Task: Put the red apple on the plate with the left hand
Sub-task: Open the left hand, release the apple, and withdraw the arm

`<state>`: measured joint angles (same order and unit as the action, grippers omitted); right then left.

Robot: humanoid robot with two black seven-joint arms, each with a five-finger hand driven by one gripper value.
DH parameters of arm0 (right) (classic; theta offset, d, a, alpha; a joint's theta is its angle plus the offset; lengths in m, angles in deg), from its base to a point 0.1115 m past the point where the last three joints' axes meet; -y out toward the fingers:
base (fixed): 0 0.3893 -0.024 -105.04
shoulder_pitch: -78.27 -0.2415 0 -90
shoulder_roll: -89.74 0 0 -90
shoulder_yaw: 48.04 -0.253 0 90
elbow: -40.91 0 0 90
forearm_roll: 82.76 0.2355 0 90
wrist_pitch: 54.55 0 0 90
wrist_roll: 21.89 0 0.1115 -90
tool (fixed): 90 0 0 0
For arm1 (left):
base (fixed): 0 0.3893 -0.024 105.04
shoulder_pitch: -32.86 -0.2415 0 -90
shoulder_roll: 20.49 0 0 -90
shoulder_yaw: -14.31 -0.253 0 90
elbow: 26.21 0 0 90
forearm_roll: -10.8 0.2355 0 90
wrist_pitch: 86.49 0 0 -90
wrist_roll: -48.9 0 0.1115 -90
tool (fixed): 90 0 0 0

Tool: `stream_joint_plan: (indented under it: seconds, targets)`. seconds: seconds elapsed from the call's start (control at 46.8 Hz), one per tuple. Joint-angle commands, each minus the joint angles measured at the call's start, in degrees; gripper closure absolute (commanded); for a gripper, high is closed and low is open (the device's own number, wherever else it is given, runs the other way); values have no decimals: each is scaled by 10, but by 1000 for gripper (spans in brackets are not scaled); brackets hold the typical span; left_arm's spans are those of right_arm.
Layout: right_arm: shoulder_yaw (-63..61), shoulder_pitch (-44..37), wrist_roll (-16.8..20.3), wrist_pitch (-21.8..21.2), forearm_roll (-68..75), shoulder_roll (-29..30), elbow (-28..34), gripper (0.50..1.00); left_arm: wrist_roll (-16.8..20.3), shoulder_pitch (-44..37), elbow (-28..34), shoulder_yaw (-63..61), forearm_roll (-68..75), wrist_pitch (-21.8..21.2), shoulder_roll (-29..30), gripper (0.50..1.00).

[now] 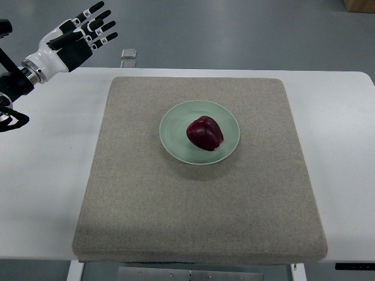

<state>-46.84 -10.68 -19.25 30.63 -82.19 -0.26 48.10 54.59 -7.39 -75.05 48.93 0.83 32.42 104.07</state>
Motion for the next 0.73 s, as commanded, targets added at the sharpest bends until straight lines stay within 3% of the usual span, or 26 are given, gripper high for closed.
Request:
stream_joint_plan:
  seconds: [0.0, 0.149, 0.406, 0.705]
  targets:
    - [0, -1, 0, 0, -1, 0, 0, 570, -6, 0, 6, 1, -11, 0, -1, 501]
    - [0, -1, 0, 1, -1, 0, -1, 572, -9, 0, 6, 1, -20, -2, -4, 501]
    - [0, -1, 0, -1, -1, 0, 0, 572, -71, 0, 5, 1, -72, -7, -15, 501]
    - [0, -1, 0, 1, -1, 0, 1, 572, -102, -4, 5, -3, -75, -15, -23, 501]
